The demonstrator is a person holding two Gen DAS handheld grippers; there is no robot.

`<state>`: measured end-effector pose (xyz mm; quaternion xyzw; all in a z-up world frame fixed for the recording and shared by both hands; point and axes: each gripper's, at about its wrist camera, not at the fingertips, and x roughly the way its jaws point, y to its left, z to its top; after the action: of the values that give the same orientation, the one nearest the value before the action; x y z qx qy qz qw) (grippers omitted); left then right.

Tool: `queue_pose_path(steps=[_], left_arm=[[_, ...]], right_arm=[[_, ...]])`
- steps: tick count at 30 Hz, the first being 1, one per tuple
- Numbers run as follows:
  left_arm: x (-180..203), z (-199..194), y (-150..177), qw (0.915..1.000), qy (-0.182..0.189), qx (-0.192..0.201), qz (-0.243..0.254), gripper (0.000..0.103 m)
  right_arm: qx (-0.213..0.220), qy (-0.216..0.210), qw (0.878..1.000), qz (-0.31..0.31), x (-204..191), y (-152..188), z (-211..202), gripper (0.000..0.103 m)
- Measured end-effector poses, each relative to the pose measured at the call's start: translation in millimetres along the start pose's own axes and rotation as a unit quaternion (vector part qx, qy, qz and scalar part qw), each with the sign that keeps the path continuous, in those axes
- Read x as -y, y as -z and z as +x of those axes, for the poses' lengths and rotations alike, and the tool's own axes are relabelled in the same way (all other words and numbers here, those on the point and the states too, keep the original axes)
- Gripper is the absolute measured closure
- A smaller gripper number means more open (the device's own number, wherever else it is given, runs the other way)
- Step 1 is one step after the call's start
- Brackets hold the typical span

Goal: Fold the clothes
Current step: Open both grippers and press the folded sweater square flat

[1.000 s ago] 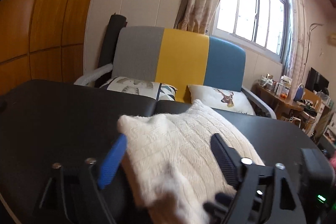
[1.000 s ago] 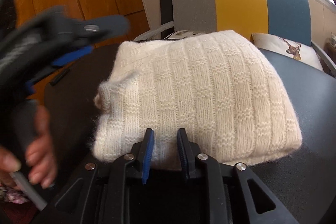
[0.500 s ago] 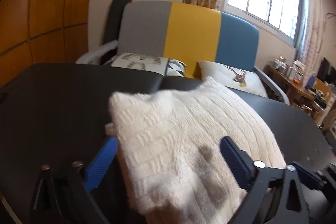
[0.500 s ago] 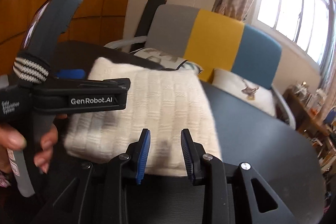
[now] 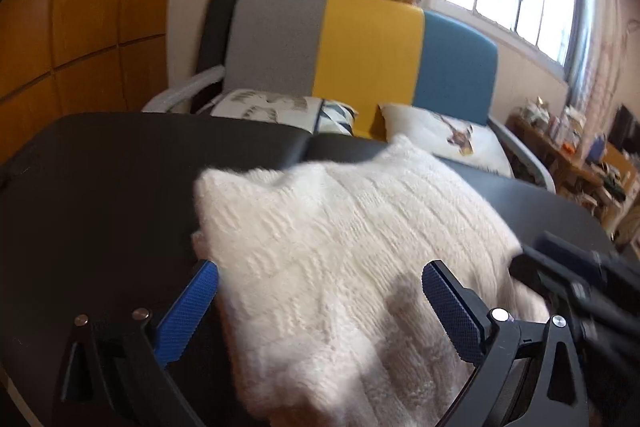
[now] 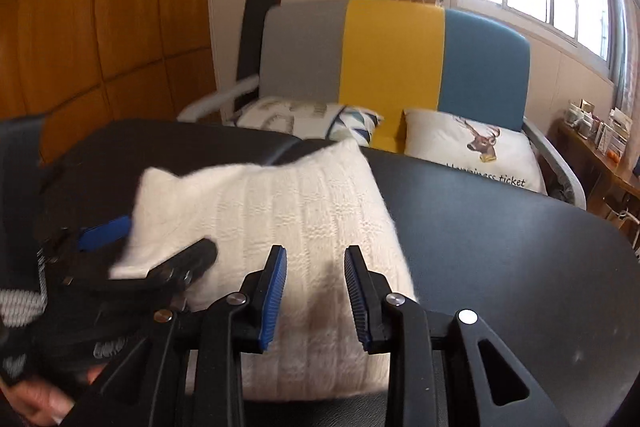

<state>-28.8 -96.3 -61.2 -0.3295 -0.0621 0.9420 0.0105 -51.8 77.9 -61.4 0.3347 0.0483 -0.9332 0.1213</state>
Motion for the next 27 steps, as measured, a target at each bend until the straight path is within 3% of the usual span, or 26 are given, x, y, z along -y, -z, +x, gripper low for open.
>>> queue_pose_path(steps=[2,5,9,15,22,27], left_arm=[[-1.2,7.8,5.5,0.9999,-0.01,-0.013,0.001,0.0],[-12.2,21.0,13.7,0.9979,0.012,-0.053,-0.035,0.0],[-25.3,27.5,18.7,0.9922,0.042,-0.077,-0.089,0.0],[-10.1,25.9,27.3,0.9985,0.011,-0.045,-0.029,0.0],[-19.0,11.2,23.4,0.9988,0.022,-0.027,-0.034,0.0],[-26.6,-4.1,8.3,0.999,0.008,0.03,-0.034,0.0]], right_arm=[[-0.022,-0.002,1.0,-0.003,-0.2,-1.6,11.0,0.073],[-0.031,-0.007,0.999,0.017,2.5,4.7,19.5,0.073],[-0.043,-0.013,0.998,0.035,5.4,13.3,29.3,0.072],[-0.071,-0.032,0.994,0.071,13.1,23.8,39.4,0.071],[-0.088,-0.061,0.99,0.093,24.1,23.2,29.2,0.071],[-0.054,-0.046,0.994,0.087,26.5,8.5,15.5,0.07]])
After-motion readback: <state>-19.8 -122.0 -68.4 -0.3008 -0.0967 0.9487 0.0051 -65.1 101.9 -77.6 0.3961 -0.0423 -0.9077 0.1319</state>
